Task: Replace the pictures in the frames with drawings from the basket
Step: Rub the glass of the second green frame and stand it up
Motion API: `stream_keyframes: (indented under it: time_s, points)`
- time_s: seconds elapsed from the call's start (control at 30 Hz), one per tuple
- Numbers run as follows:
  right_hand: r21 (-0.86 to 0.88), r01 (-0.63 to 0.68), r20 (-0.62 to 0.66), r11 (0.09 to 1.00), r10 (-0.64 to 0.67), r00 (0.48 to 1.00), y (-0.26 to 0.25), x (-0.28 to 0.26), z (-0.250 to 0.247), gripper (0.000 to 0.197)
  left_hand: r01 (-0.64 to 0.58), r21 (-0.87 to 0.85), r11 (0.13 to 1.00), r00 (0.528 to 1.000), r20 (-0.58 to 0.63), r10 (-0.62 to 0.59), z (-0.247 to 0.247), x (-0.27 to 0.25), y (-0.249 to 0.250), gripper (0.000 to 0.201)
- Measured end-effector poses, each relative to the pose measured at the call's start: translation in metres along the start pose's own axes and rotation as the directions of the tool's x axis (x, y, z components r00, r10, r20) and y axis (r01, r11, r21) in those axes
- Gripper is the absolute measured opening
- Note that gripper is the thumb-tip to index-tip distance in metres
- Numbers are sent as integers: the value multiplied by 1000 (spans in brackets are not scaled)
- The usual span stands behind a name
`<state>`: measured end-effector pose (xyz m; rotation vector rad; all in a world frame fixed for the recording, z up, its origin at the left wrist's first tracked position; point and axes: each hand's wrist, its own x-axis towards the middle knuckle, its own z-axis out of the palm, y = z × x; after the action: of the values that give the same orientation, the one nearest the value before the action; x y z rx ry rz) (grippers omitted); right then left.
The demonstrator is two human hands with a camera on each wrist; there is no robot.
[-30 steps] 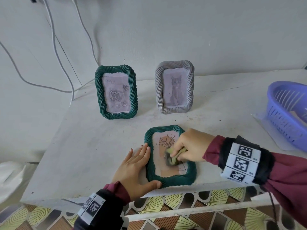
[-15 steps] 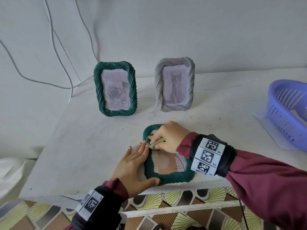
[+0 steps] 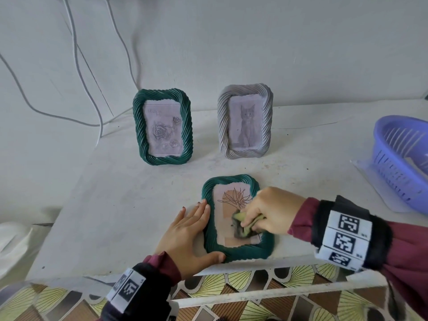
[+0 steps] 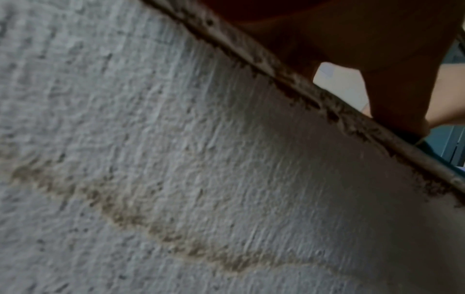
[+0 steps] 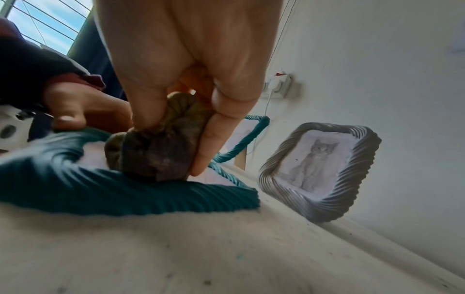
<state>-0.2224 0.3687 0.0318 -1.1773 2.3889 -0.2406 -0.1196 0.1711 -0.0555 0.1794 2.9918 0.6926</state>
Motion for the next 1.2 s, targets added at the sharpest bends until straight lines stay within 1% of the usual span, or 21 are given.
stream_keyframes:
  time_s: [0.17, 0.27, 0.33, 0.4, 0.5, 0.57, 0.63, 0.7, 0.8, 0.9, 1.0, 1.1, 1.2]
  points:
    - [-44, -68, -103, 997, 63, 993, 7, 23, -11, 26, 2, 24, 1000, 1000, 8, -2, -2, 0, 1, 110]
    - [-26, -79, -196, 997, 73, 978, 5, 39, -16, 25, 5, 56, 998, 1000, 17, -6, -3, 0, 2, 110]
    - [5, -71, -228, 997, 70, 971, -1, 41, -13, 24, 7, 56, 998, 1000, 18, -8, -3, 0, 3, 110]
    - [32, -29, -203, 999, 35, 979, -9, 35, -7, 23, 10, 51, 999, 1000, 19, -11, -3, 0, 3, 111]
    - [66, 45, -89, 997, -39, 995, -23, 15, 6, 22, 14, 53, 999, 1000, 19, -15, -2, 0, 2, 113]
    - [72, 34, -23, 997, -32, 999, -26, -1, 11, 23, 14, 42, 999, 1000, 16, -15, -2, 1, 2, 114]
    - [72, -32, 9, 997, 32, 999, -24, -13, 12, 24, 10, 34, 999, 1000, 10, -10, -1, 2, 2, 113]
    - [53, -103, -7, 993, 103, 995, -20, -17, 10, 24, 9, 23, 1000, 1000, 8, -9, -2, 2, 2, 112]
    - [-6, -149, -61, 989, 149, 987, -15, -11, 9, 26, 0, 22, 1000, 1000, 10, 0, -2, 1, 1, 112]
    - [-55, -161, -101, 985, 155, 983, -9, 0, 7, 27, 1, 31, 1000, 1000, 20, -2, -2, 1, 1, 112]
    - [-77, -180, -171, 981, 165, 971, -1, 20, -2, 27, 3, 49, 999, 1000, 27, -5, -4, 1, 3, 111]
    - [-55, -190, -223, 980, 174, 959, 2, 43, -11, 26, 7, 61, 998, 999, 35, -9, -5, 0, 4, 110]
    - [-11, -148, -254, 989, 140, 957, 1, 52, -11, 24, 8, 61, 998, 999, 31, -10, -5, 1, 3, 112]
